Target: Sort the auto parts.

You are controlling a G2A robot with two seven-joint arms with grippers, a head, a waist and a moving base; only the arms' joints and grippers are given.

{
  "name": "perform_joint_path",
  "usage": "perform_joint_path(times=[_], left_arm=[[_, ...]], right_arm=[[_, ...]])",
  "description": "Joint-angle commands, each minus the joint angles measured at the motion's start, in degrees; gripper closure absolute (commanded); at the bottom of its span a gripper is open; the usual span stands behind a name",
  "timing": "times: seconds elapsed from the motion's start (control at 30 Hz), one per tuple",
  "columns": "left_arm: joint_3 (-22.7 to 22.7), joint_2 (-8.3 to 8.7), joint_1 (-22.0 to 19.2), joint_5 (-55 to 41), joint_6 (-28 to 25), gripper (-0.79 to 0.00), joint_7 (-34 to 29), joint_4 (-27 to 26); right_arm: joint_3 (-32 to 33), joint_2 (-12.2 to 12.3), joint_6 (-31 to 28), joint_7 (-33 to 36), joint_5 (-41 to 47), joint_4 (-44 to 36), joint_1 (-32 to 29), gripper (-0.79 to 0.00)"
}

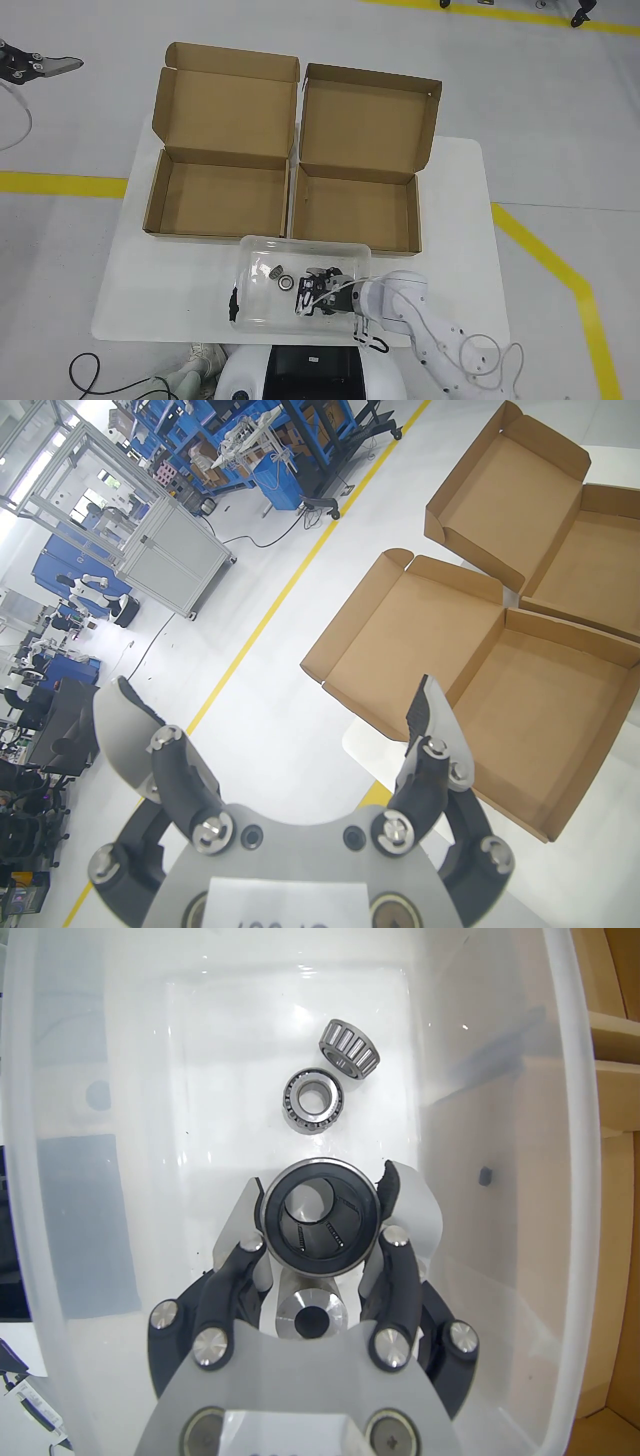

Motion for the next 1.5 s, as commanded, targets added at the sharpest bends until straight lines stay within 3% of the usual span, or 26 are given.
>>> perform_joint_path(times=[0.0,0.47,0.87,1.47], left_arm=[[0.0,0.0,0.0,0.0,0.0,-0.785,0.0,0.0],[0.0,0.0,0.0,0.0,0.0,-0.785,0.0,0.0],[0.0,0.0,0.0,0.0,0.0,-0.785,0.0,0.0],[0.0,0.0,0.0,0.0,0.0,-0.785,0.0,0.0]], right_arm=[[-0.2,0.0,0.2,0.3,0.2,0.0,0.2,-0.003],[3.4,1.3,-0.7,-12.9,5.8,-2.7,-1.2,0.0],[5.6,1.6,-1.4,-25.9,18.0,-1.2,-0.6,0.0],[7.8,2.0,-0.4,-28.5,26.3,-9.6,3.0,0.0]])
